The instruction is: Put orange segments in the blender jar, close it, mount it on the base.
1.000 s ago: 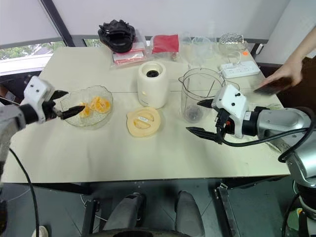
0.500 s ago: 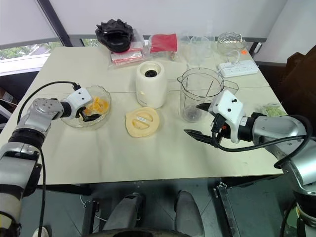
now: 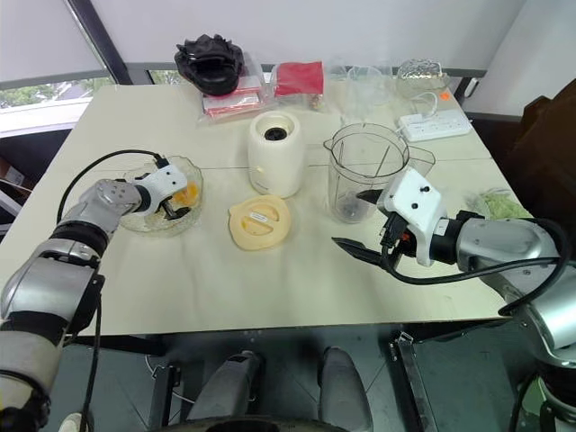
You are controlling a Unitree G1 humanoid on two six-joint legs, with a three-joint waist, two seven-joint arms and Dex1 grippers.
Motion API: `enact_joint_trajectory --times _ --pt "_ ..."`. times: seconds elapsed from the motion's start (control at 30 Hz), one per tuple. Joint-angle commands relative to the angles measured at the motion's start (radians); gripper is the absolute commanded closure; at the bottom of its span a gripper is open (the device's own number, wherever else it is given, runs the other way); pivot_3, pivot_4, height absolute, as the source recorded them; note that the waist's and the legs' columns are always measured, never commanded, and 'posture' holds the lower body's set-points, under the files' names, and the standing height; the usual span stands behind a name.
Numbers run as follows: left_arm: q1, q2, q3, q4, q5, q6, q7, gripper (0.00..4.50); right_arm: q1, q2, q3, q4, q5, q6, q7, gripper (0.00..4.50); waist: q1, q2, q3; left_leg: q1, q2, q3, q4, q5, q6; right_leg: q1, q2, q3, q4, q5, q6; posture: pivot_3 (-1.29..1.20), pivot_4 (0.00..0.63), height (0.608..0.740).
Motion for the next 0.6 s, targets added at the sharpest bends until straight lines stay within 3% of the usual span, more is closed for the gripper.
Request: enact_joint_trajectory --times 0.03,0.5,0.6 --pt "-0.045 0.002 -0.011 0.019 0.033 0.021 0.019 0.06 -0.060 -0.029 0.004 0.036 -0.013 -0.027 0.038 0.00 -0.001 0.000 0.000 0.000 0.000 0.000 0.000 0.000 0.000 0.000 0.000 0.000 0.000 0.000 0.000 0.00 0.150 0.740" --pt "-0.090 -0.046 0.016 0.048 0.040 0.124 0.019 0.06 -0.188 -0.034 0.070 0.138 -0.069 -0.071 0.112 0.00 0.000 0.000 0.000 0.000 0.000 0.000 0.000 0.000 0.000 0.000 0.000 0.000 0.001 0.000 0.001 0.00 0.150 0.740" --pt "-0.089 -0.049 0.020 0.047 0.037 0.123 0.019 0.93 -0.193 -0.029 0.072 0.133 -0.074 -0.069 0.109 0.00 0.000 0.000 0.000 0.000 0.000 0.000 0.000 0.000 0.000 0.000 0.000 0.000 0.001 0.000 0.001 0.00 0.150 0.740"
